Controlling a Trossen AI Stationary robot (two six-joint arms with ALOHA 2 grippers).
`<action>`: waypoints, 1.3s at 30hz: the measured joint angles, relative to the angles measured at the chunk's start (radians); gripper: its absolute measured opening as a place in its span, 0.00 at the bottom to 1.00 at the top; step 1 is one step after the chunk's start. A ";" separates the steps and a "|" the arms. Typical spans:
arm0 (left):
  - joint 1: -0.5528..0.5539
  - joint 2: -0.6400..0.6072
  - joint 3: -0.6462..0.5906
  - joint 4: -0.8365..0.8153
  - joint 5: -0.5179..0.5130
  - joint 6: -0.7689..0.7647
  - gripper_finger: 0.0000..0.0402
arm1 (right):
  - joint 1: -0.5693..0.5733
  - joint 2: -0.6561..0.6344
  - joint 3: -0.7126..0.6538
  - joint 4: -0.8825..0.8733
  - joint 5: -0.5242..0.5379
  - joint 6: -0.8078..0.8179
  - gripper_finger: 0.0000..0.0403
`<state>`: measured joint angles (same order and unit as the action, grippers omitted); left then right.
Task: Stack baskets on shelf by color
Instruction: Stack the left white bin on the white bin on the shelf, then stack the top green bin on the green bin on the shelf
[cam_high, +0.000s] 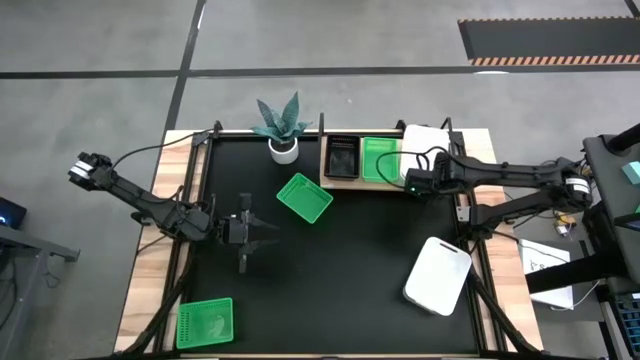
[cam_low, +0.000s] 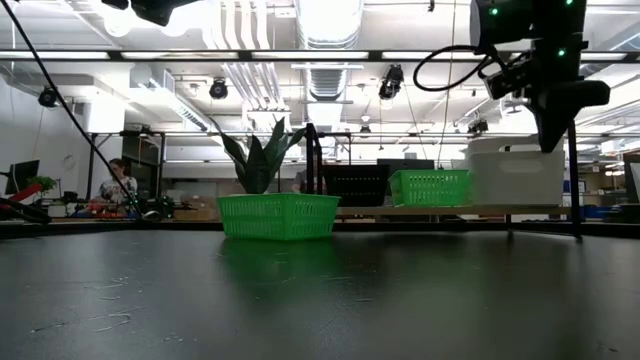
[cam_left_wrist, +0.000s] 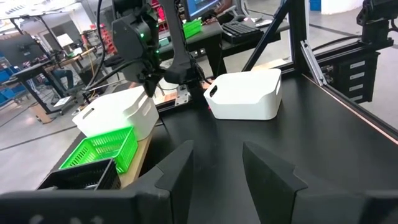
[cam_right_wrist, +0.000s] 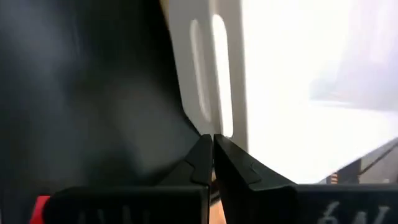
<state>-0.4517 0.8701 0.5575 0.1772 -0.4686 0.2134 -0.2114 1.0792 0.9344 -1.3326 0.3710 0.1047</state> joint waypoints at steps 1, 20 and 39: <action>0.000 0.000 0.000 0.000 0.000 0.000 0.30 | 0.000 -0.005 0.000 -0.005 0.014 -0.001 0.02; 0.000 0.000 0.000 0.000 0.000 -0.023 0.30 | -0.028 -0.020 0.068 -0.020 -0.003 0.055 0.02; 0.000 0.025 0.000 0.032 0.000 -0.070 0.30 | 0.468 -0.037 0.038 0.674 0.024 0.054 0.02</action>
<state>-0.4519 0.8952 0.5575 0.2095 -0.4686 0.1432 0.2563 1.0425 0.9722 -0.6582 0.3946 0.1591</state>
